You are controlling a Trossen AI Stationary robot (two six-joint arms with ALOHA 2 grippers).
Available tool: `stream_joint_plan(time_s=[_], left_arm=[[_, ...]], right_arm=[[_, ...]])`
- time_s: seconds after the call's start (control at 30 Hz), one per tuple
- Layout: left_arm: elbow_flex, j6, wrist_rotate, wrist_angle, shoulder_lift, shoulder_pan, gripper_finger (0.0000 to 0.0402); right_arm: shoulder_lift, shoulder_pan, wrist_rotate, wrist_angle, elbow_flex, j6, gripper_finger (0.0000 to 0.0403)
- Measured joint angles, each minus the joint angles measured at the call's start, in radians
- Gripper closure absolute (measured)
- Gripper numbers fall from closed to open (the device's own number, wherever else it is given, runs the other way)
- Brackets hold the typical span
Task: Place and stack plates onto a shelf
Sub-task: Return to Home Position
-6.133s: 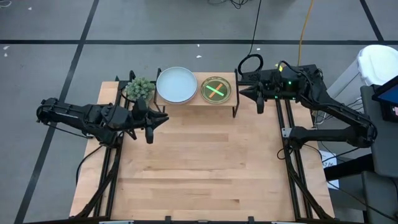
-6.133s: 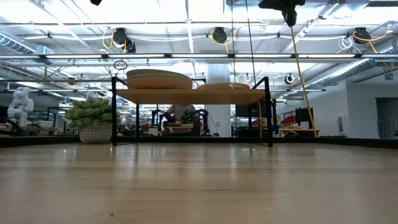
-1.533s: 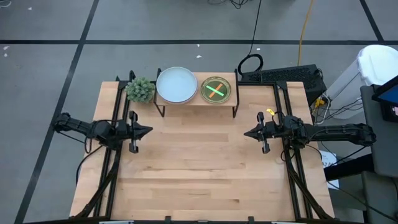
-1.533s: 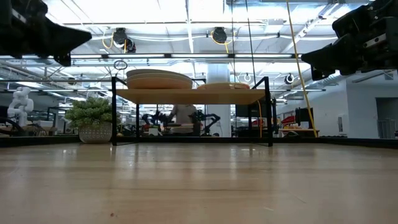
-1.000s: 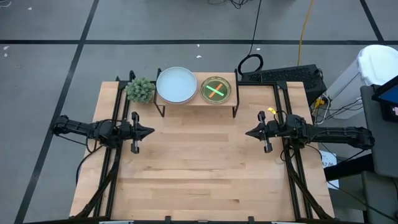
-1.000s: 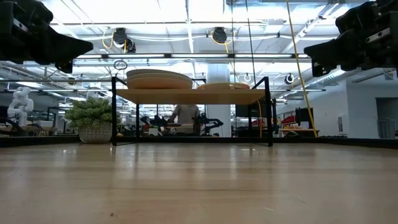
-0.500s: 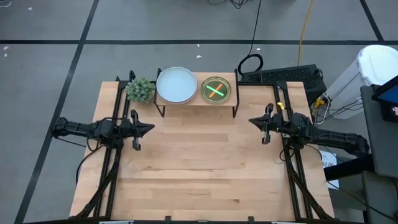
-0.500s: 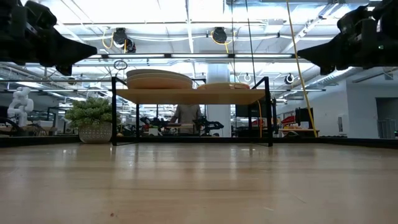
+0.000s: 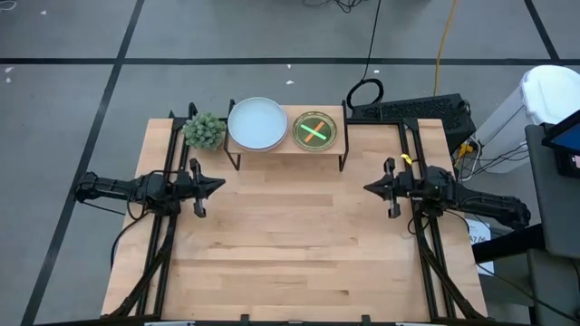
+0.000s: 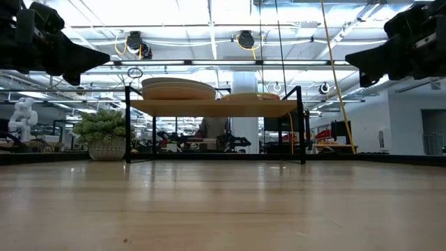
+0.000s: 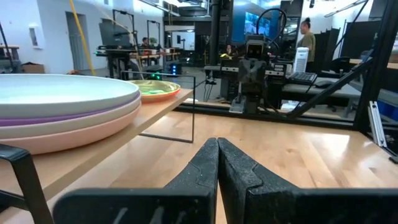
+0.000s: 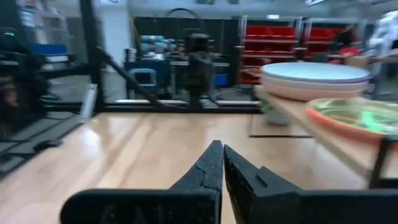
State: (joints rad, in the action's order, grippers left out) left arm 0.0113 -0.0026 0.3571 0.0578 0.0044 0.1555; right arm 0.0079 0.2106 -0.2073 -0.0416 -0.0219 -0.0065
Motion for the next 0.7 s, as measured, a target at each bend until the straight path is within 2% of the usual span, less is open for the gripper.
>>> stream_joint_plan(time_s=[0.2,0.3,0.47,0.7], left_arm=[[0.000,-0.001,0.001,0.008,0.000,0.000,0.0394],[0.000,-0.003,0.002,0.011,0.000,0.000,0.0394],[-0.001,-0.003,0.002,0.014,0.000,0.000,0.0394],[-0.001,-0.003,0.002,0.017,0.000,0.000,0.0394]], right_arm=[[0.003,-0.051,-0.003,0.001,0.000,0.022,0.0403],[0.003,-0.094,0.039,-0.003,0.000,0.045,0.0403],[0.003,-0.167,0.166,-0.002,0.000,0.006,0.0403],[0.003,-0.174,0.181,0.017,0.000,-0.005,0.0403]])
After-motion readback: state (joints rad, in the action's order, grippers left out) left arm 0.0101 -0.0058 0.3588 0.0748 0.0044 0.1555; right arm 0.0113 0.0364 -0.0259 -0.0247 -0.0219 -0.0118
